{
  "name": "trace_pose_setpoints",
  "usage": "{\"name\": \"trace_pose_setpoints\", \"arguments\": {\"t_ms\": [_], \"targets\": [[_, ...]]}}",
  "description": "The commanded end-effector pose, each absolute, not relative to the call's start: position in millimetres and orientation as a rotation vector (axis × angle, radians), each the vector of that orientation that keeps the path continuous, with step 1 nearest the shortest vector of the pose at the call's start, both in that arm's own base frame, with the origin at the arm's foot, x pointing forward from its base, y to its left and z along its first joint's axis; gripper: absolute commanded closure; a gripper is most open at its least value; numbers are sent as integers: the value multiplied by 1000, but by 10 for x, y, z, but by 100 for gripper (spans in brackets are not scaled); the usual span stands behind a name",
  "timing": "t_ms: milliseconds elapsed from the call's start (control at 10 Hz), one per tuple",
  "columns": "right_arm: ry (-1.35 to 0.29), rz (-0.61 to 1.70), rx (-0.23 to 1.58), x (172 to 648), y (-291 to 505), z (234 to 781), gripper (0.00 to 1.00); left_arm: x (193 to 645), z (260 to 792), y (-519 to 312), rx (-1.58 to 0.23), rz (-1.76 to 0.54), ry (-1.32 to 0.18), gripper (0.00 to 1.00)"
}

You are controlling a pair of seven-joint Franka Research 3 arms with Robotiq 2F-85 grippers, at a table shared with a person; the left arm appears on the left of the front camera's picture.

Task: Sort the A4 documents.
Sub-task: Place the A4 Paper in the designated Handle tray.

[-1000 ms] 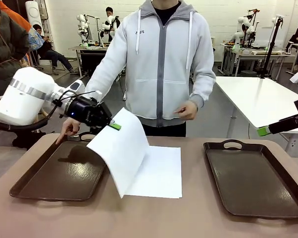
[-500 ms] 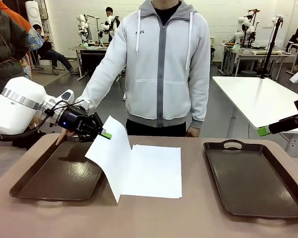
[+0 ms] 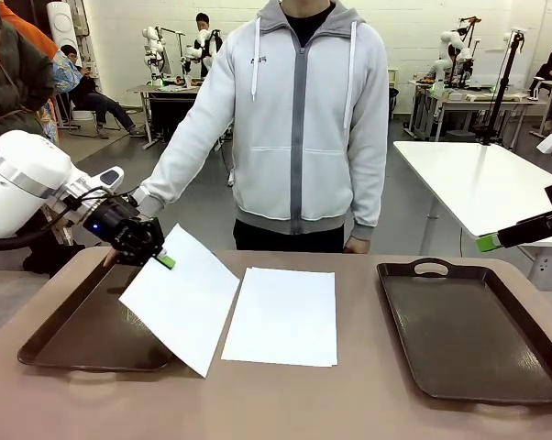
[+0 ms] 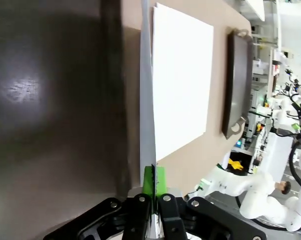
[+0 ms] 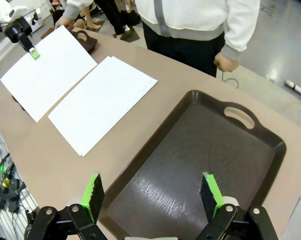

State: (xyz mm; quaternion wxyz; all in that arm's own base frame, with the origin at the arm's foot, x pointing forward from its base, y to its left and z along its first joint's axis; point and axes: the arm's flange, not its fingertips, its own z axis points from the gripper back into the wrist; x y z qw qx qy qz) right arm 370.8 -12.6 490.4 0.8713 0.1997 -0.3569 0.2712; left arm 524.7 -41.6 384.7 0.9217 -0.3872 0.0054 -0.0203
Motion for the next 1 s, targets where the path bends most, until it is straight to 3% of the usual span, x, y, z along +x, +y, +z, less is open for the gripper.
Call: {"name": "trace_pose_setpoints", "arguments": {"t_ms": [0,400,900], "targets": [[-749,567,440,3712,-129,4889,0,5349,3824,-256,-717,-14,-10,99],[-749,567,440,3712,-129,4889,0,5483,3671,152,-611,65,-54,99],[-749,567,440,3712,-129,4889,0,5615,3721,472,-521,-10,19,99]]}}
